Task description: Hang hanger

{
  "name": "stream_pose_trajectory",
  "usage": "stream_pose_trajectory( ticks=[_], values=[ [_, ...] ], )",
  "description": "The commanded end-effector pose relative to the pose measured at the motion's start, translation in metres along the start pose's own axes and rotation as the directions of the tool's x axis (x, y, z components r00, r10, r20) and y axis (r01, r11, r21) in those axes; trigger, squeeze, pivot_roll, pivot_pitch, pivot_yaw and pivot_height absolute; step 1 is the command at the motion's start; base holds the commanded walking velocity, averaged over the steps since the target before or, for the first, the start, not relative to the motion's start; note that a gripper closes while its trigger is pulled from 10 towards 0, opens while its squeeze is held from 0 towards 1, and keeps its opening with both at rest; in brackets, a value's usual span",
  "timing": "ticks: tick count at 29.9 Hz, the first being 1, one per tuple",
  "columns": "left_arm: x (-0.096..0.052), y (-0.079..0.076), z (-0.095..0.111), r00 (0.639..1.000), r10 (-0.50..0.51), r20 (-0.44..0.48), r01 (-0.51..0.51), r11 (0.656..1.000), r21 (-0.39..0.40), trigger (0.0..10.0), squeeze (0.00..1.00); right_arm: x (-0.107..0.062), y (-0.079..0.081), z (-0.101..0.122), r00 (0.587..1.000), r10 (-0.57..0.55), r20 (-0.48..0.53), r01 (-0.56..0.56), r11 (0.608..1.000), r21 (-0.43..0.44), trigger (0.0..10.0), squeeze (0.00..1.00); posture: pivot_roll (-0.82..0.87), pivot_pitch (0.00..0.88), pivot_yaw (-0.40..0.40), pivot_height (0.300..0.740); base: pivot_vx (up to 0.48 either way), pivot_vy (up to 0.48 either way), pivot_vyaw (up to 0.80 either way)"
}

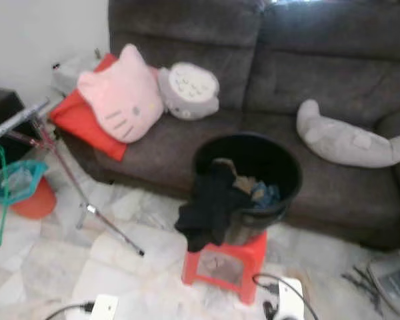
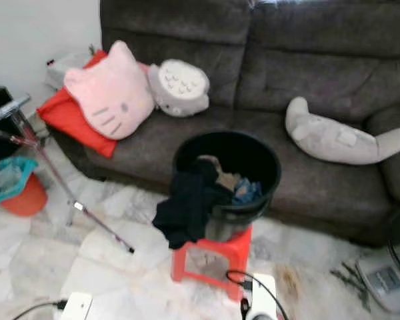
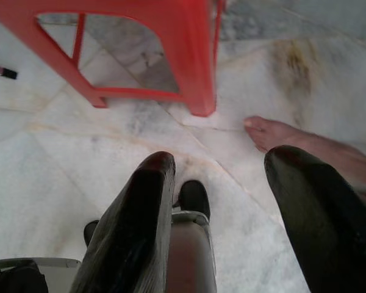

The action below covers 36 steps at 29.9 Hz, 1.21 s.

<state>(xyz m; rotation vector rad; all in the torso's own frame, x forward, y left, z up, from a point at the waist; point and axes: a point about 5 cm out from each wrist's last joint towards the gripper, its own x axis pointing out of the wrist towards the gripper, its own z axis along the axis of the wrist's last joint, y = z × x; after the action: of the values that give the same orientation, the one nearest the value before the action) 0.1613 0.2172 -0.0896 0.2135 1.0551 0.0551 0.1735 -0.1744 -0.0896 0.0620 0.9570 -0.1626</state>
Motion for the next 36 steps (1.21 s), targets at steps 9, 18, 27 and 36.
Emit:
stream_pose_trajectory(
  ticks=[9,18,27,36],
  values=[
    [0.0002,0.001,0.0014,1.0,-0.005,0.003,0.005,0.999,0.037,10.0,0.0,-0.0001,-0.001,-0.0009,1.0,-0.008,-0.004,0.008,1.0,0.003,10.0,0.0,0.01,0.0,0.028,0.74,0.0,-0.146,-0.75],
    [0.0001,0.0015,0.0006,1.0,0.01,0.003,-0.01,1.0,0.014,10.0,0.0,-0.0002,-0.0003,-0.0006,1.0,-0.004,0.003,0.004,1.0,0.003,10.0,0.0,0.01,0.0,0.028,0.74,0.0,-0.037,-0.22],
    [0.0,0.0012,-0.0002,1.0,0.018,0.0,-0.018,1.0,-0.017,10.0,0.0,-0.0003,-0.0002,-0.0009,1.0,-0.002,0.002,0.002,1.0,-0.002,10.0,0.0,0.01,0.0,0.027,0.74,0.0,0.073,0.0],
    [-0.0001,0.0012,-0.0006,1.0,0.017,0.0,-0.017,1.0,-0.017,10.0,0.0,-0.0003,0.0001,-0.001,1.0,0.0,0.003,0.0,1.0,-0.004,10.0,0.0,0.01,0.0,0.027,0.74,0.0,0.302,0.0]
  ],
)
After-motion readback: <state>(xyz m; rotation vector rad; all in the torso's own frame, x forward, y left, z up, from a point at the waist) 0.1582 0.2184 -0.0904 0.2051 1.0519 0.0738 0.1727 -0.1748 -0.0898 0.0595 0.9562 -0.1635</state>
